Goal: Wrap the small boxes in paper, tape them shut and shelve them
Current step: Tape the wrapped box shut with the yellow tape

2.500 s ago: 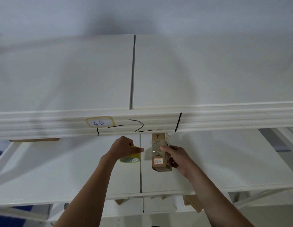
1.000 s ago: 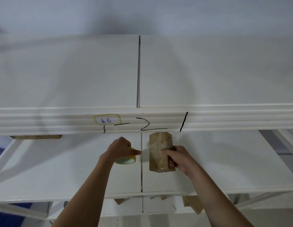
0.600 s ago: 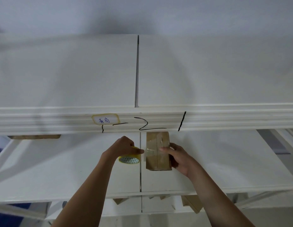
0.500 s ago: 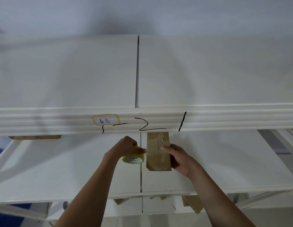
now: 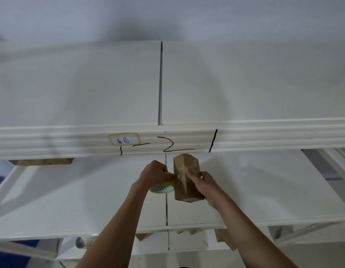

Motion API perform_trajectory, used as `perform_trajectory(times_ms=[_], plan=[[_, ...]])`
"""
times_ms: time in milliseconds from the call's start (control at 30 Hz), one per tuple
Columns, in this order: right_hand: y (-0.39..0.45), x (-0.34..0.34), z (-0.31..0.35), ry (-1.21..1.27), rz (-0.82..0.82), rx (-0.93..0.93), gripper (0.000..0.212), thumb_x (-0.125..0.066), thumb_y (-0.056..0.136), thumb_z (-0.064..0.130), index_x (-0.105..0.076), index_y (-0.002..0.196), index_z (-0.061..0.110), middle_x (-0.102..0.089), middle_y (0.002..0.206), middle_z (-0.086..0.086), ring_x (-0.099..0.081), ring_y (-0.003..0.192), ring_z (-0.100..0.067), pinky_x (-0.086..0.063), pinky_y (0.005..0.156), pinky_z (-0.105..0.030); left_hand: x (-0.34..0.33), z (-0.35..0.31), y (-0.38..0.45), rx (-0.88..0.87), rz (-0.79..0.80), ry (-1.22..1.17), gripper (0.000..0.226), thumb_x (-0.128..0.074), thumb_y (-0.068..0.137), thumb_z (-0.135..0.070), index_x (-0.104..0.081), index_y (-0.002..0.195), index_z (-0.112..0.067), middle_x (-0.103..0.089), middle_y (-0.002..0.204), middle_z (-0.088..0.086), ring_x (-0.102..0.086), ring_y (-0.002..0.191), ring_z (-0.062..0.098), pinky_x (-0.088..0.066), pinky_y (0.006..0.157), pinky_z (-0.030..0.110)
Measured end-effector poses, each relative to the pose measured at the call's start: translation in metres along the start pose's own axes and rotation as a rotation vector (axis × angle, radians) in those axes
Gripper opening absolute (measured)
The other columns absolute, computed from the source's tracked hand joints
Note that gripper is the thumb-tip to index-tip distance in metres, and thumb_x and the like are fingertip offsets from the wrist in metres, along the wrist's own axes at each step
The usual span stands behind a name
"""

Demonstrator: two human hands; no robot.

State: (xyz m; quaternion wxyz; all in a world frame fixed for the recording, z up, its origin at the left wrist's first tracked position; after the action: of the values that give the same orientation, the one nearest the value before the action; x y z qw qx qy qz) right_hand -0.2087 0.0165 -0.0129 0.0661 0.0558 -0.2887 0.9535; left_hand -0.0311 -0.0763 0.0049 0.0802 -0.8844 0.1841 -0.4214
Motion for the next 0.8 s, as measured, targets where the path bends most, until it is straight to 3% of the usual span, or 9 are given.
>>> perform_trajectory(times_ms=[100,200,267,367,433,500,633,733,800], plan=[[0.004,-0.001,-0.003,-0.107,-0.021,-0.013,0.073,-0.080,0.065,0.068,-0.053,0.117,0.024,-0.062,0.115,0.000,-0.061,0.103,-0.018,-0.053,0.075,-0.030,-0.007,-0.013,-0.001,-0.040,0.005,0.097,0.033,-0.080,0.074,-0.048,-0.061,0.062,-0.024,-0.059,0.067,-0.007,-0.064,0.075,0.016,-0.045,0.062,0.024],[0.006,0.004,-0.002,-0.092,-0.017,-0.020,0.049,-0.086,0.073,0.047,-0.063,0.105,0.019,-0.069,0.107,-0.002,-0.064,0.095,-0.017,-0.053,0.068,-0.030,-0.011,-0.014,-0.005,-0.048,0.037,0.077,0.032,-0.081,0.075,-0.045,-0.061,0.061,-0.026,-0.061,0.068,-0.006,-0.064,0.074,0.015,-0.046,0.062,0.023],[0.005,0.013,-0.004,-0.053,-0.035,-0.029,0.041,-0.086,0.074,0.041,-0.066,0.099,0.016,-0.073,0.097,-0.003,-0.068,0.090,-0.020,-0.059,0.073,-0.035,-0.015,-0.013,-0.008,-0.075,0.122,-0.020,0.028,-0.084,0.075,-0.044,-0.069,0.067,-0.022,-0.066,0.074,-0.002,-0.065,0.075,0.015,-0.051,0.064,0.026],[0.009,0.024,-0.014,-0.031,-0.054,-0.053,0.047,-0.088,0.070,0.041,-0.071,0.102,0.011,-0.077,0.091,-0.007,-0.073,0.087,-0.025,-0.062,0.079,-0.041,-0.014,-0.014,-0.018,-0.120,0.243,-0.107,0.017,-0.081,0.081,-0.037,-0.078,0.087,-0.022,-0.072,0.088,-0.001,-0.068,0.088,0.016,-0.056,0.078,0.033],[0.009,0.027,-0.018,-0.019,-0.060,-0.054,0.049,-0.089,0.069,0.041,-0.072,0.102,0.010,-0.077,0.091,-0.008,-0.074,0.087,-0.026,-0.062,0.074,-0.037,-0.011,-0.013,-0.020,-0.121,0.264,-0.133,0.011,-0.080,0.083,-0.036,-0.076,0.082,-0.026,-0.070,0.081,-0.006,-0.065,0.082,0.011,-0.052,0.071,0.026],[0.009,0.033,-0.017,0.001,-0.076,-0.040,0.049,-0.089,0.068,0.041,-0.073,0.102,0.011,-0.077,0.092,-0.007,-0.073,0.087,-0.025,-0.062,0.074,-0.037,-0.011,-0.011,-0.019,-0.107,0.279,-0.170,0.018,-0.078,0.085,-0.035,-0.072,0.069,-0.031,-0.062,0.068,-0.013,-0.058,0.072,0.006,-0.043,0.065,0.020],[0.011,0.036,-0.014,0.017,-0.056,-0.027,0.052,-0.091,0.064,0.042,-0.073,0.104,0.012,-0.078,0.093,-0.005,-0.074,0.088,-0.024,-0.063,0.075,-0.038,-0.012,-0.008,-0.016,-0.092,0.301,-0.183,0.033,-0.077,0.086,-0.033,-0.067,0.055,-0.032,-0.054,0.055,-0.015,-0.048,0.064,0.006,-0.036,0.063,0.021],[0.009,0.034,-0.011,0.038,-0.038,-0.019,0.056,-0.091,0.064,0.043,-0.072,0.108,0.012,-0.077,0.097,-0.006,-0.073,0.092,-0.024,-0.061,0.072,-0.035,-0.012,-0.006,-0.011,-0.084,0.292,-0.119,0.028,-0.080,0.082,-0.039,-0.069,0.060,-0.027,-0.053,0.057,-0.012,-0.048,0.063,0.009,-0.036,0.062,0.022],[0.005,0.033,-0.005,0.078,-0.014,0.004,0.050,-0.089,0.069,0.038,-0.072,0.109,0.012,-0.077,0.098,-0.006,-0.073,0.093,-0.023,-0.059,0.070,-0.032,-0.003,0.004,-0.002,-0.062,0.170,0.013,0.039,-0.080,0.075,-0.054,-0.071,0.067,-0.017,-0.056,0.062,-0.006,-0.051,0.063,0.011,-0.040,0.061,0.025]])
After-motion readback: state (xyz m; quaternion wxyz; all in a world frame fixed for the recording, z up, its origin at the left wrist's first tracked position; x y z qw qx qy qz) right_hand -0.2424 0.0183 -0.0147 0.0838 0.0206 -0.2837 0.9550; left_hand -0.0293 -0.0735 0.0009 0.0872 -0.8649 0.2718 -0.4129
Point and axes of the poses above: each hand's wrist, its own y-axis towards the middle knuckle, its own x-axis out of the back of the hand, z = x × y, the point moved 9 cm from there along y, towards the middle knuckle
